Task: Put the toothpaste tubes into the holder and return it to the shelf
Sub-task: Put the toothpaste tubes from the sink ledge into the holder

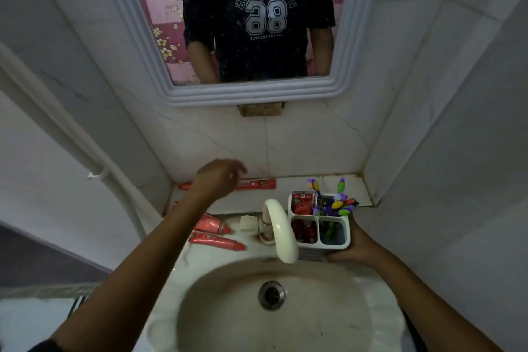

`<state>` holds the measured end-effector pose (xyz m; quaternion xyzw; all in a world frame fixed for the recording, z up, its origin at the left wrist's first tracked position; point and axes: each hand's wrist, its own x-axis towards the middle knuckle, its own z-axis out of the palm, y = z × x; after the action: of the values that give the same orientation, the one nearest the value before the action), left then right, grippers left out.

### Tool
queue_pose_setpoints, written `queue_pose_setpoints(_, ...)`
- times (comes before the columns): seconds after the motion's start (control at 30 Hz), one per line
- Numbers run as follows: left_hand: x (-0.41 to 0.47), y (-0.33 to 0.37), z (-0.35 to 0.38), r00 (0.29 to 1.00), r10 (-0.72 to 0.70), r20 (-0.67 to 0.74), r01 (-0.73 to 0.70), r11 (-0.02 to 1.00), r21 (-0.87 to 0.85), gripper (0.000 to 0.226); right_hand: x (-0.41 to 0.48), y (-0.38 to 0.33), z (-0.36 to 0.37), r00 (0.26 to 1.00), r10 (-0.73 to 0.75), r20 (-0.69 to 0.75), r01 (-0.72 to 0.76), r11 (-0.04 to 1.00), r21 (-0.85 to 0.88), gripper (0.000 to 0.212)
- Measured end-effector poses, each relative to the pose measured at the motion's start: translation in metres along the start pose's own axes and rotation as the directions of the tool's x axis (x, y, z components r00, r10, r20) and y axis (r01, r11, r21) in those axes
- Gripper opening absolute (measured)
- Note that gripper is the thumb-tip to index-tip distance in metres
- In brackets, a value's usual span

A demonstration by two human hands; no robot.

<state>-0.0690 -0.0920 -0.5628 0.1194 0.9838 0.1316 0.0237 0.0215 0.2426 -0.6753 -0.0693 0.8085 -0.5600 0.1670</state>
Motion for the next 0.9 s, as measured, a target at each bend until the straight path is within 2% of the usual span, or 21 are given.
queue_pose_setpoints(0.1,-0.025,-0.042,0.031,0.960,-0.106,0.259,0.050,0.976,0.214,0.032,-0.001,0.002,-0.001,1.000,0.017,-0.003,-0.017,1.000,-0.002,0.119)
queue_pose_setpoints(0.17,-0.039,-0.057,0.048,0.938,-0.134,0.321,0.020,0.941,0.337,0.036,-0.001,0.003,-0.002,1.000,0.019,-0.008,-0.019,1.000,-0.005,0.120)
queue_pose_setpoints(0.3,-0.048,-0.064,0.065,0.950,-0.109,0.292,-0.048,0.874,0.483,0.033,0.000,0.003,0.000,1.000,0.031,-0.001,-0.031,1.000,0.005,0.113)
queue_pose_setpoints(0.37,-0.048,-0.065,0.067,0.956,-0.089,0.280,-0.081,0.838,0.539,0.037,0.001,0.000,0.002,0.999,0.031,0.022,-0.033,0.998,0.062,0.100)
queue_pose_setpoints(0.4,-0.045,-0.068,0.069,0.952,-0.056,0.302,-0.137,0.803,0.580,0.041,0.001,-0.003,0.004,0.999,0.028,0.031,-0.030,0.996,0.079,0.098)
queue_pose_setpoints(0.47,-0.040,-0.067,0.064,0.952,-0.045,0.303,-0.157,0.777,0.610,0.042,0.002,-0.002,0.005,0.999,0.034,0.023,-0.036,0.996,0.086,0.098)
queue_pose_setpoints(0.53,-0.038,-0.062,0.064,0.992,-0.022,0.122,-0.032,0.906,0.423,0.032,0.001,0.000,0.004,0.999,0.032,0.013,-0.033,0.997,0.068,0.105)
queue_pose_setpoints(0.57,-0.038,-0.059,0.061,0.997,-0.078,-0.009,0.077,0.950,0.302,0.032,0.001,0.002,0.003,1.000,0.028,0.011,-0.029,0.997,0.067,0.108)
queue_pose_setpoints(0.63,-0.039,-0.058,0.048,0.990,0.014,-0.140,0.037,0.934,0.356,0.030,0.001,0.004,0.002,1.000,0.023,0.002,-0.023,0.998,0.051,0.110)
queue_pose_setpoints(0.7,-0.033,-0.045,0.023,0.971,0.101,-0.217,-0.031,0.953,0.302,0.023,-0.003,-0.003,0.002,1.000,0.021,-0.004,-0.021,0.999,0.035,0.116)
queue_pose_setpoints(0.8,-0.028,0.010,-0.038,0.973,0.168,-0.159,-0.144,0.978,0.153,0.024,-0.003,-0.004,0.003,1.000,0.028,0.001,-0.028,0.999,0.018,0.118)
queue_pose_setpoints(0.9,-0.019,0.069,-0.084,0.944,0.327,0.042,-0.329,0.925,0.190,0.031,-0.003,-0.005,0.004,1.000,0.029,-0.011,-0.029,1.000,0.008,0.121)
